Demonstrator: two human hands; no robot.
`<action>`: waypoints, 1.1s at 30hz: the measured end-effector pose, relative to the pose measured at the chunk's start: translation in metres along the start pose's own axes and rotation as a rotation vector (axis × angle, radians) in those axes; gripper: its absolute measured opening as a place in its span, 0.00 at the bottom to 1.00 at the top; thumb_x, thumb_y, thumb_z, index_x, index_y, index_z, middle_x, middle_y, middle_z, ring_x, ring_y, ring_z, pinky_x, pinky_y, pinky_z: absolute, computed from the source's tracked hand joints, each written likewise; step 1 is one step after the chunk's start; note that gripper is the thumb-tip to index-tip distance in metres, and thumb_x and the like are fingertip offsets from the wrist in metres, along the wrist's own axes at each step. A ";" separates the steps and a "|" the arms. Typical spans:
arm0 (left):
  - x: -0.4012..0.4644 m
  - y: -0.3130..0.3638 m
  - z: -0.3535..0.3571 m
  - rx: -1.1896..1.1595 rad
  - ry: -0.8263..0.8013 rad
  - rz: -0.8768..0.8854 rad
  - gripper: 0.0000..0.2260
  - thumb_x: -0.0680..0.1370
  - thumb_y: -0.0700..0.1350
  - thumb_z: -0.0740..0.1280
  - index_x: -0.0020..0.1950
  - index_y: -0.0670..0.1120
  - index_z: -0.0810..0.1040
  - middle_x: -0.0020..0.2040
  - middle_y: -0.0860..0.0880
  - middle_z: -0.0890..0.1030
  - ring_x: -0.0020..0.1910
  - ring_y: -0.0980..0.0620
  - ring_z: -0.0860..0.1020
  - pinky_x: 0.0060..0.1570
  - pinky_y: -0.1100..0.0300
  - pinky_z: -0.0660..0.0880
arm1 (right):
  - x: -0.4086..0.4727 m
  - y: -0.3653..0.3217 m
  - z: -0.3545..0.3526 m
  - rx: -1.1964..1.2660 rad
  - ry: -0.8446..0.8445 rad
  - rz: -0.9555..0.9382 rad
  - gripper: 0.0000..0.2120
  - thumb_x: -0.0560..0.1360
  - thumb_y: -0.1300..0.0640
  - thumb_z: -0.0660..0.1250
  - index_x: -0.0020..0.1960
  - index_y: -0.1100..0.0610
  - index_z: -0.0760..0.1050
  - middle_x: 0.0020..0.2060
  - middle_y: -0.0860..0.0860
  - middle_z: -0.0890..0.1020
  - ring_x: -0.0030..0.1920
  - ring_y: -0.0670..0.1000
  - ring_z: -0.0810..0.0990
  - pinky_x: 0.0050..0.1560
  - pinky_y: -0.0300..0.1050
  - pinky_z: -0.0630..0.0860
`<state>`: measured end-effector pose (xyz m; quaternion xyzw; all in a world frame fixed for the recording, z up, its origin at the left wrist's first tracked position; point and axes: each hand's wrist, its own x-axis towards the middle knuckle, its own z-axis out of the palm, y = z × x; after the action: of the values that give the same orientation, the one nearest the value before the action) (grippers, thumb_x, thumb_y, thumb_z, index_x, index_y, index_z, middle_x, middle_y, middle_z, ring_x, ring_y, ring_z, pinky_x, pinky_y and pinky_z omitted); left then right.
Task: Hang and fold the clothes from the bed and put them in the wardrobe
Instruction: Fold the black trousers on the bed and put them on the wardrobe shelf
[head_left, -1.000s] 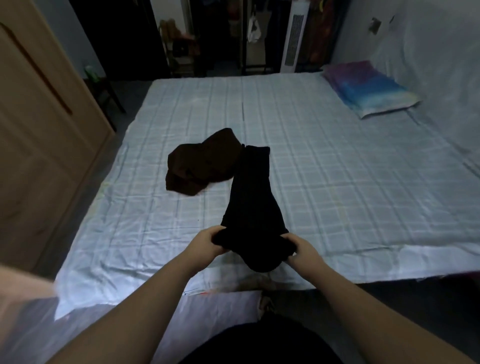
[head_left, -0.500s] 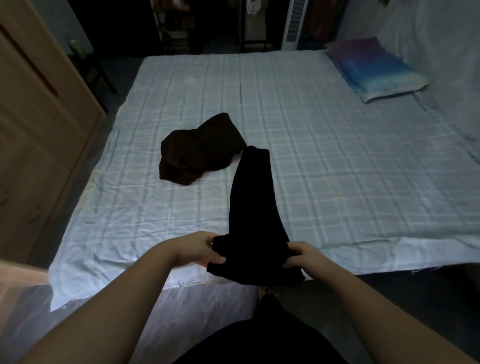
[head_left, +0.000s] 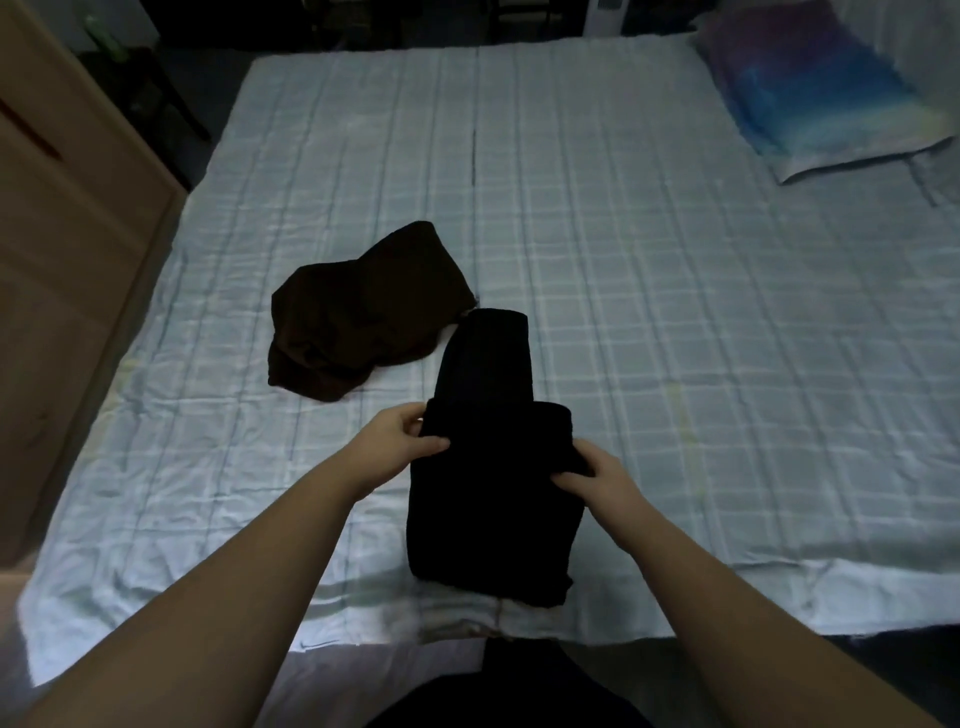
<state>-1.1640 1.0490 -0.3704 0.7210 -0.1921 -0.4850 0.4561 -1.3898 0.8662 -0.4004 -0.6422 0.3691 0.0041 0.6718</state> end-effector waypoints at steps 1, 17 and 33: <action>0.015 0.003 -0.001 -0.016 0.026 -0.009 0.16 0.77 0.35 0.71 0.64 0.45 0.78 0.54 0.47 0.86 0.55 0.50 0.84 0.58 0.56 0.78 | 0.017 -0.005 -0.006 -0.020 -0.006 0.005 0.11 0.77 0.66 0.68 0.58 0.56 0.79 0.51 0.54 0.84 0.52 0.52 0.84 0.50 0.42 0.80; 0.270 -0.010 -0.028 -0.062 0.282 -0.083 0.10 0.78 0.41 0.71 0.59 0.48 0.78 0.54 0.49 0.82 0.54 0.51 0.82 0.57 0.54 0.79 | 0.260 0.003 -0.024 -0.056 0.256 0.078 0.10 0.79 0.56 0.68 0.60 0.52 0.74 0.51 0.45 0.81 0.50 0.42 0.80 0.48 0.37 0.75; 0.407 -0.106 -0.030 0.434 0.521 0.019 0.19 0.79 0.45 0.70 0.70 0.49 0.72 0.54 0.52 0.79 0.52 0.55 0.77 0.55 0.59 0.74 | 0.389 0.084 0.008 -0.424 0.496 0.042 0.20 0.81 0.53 0.65 0.71 0.55 0.71 0.64 0.54 0.74 0.64 0.54 0.73 0.68 0.50 0.70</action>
<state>-0.9698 0.8245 -0.6694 0.8992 -0.1746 -0.2278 0.3303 -1.1431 0.7059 -0.6682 -0.7415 0.5256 -0.0618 0.4124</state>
